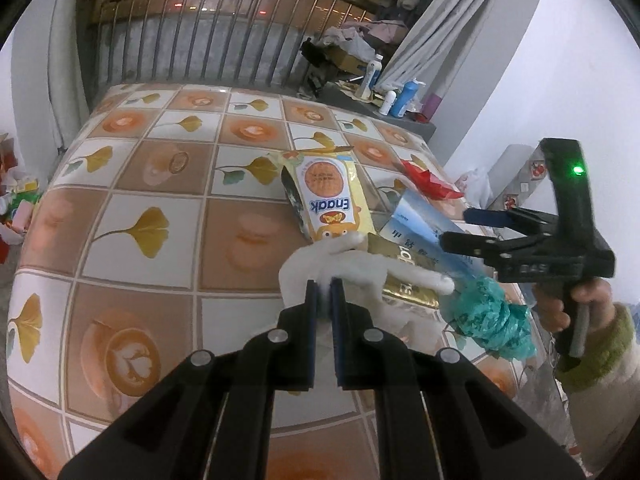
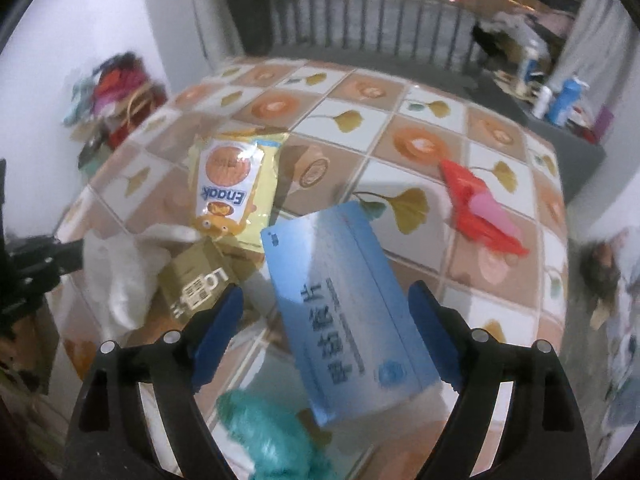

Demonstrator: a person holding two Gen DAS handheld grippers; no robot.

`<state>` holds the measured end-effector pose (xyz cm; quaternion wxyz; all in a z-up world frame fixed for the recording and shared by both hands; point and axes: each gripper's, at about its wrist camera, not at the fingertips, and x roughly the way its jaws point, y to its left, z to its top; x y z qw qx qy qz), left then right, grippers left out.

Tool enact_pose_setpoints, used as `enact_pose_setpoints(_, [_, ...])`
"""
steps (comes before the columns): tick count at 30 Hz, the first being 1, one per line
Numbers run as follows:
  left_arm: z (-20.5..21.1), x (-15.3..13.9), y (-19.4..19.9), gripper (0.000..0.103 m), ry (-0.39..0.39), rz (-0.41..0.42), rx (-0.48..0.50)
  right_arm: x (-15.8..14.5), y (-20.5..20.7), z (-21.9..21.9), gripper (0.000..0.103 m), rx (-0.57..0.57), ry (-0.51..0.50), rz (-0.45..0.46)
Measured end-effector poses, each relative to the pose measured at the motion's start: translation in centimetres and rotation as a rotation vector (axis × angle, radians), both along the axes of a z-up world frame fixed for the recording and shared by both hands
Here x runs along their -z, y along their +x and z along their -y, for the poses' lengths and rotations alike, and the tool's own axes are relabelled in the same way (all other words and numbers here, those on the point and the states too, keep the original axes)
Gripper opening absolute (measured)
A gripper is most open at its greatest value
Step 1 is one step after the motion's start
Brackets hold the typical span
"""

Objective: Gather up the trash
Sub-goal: 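Grasp the white tissue with the left gripper while the right holds the box, then carry tissue and box over the blue wastebasket and open both grippers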

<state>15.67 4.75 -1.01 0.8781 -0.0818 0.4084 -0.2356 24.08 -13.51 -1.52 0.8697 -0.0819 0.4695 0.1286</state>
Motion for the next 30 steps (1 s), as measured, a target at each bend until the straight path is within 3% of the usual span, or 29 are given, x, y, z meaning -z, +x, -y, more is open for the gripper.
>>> enact_pose_setpoints(3, [-0.4,0.4,0.0,0.007,-0.008,-0.010,-0.003,0.9,1.2,-0.3,0.079,-0.017,-0.031,-0.035])
enact_pose_setpoints(5, [-0.6,0.6,0.1,0.007,-0.011,-0.015,-0.004,1.2,1.6,-0.5,0.072,-0.025,-0.052,-0.043])
enact_pose_setpoints(13, [-1.0,0.8,0.2,0.007,-0.043,-0.032,-0.015,1.1,1.7,-0.4,0.070,-0.014,-0.027,-0.019])
enact_pose_setpoints(24, [-1.5,-1.1,0.1,0.007,-0.123,-0.005,-0.020,-5.2,-2.1,1.6,0.070,0.136,0.201,0.225])
enact_pose_setpoints(30, [-1.7,-3.6,-0.8,0.006,-0.179,0.057,-0.003,-8.5,-4.6,2.9,0.070,0.202,0.287,0.333])
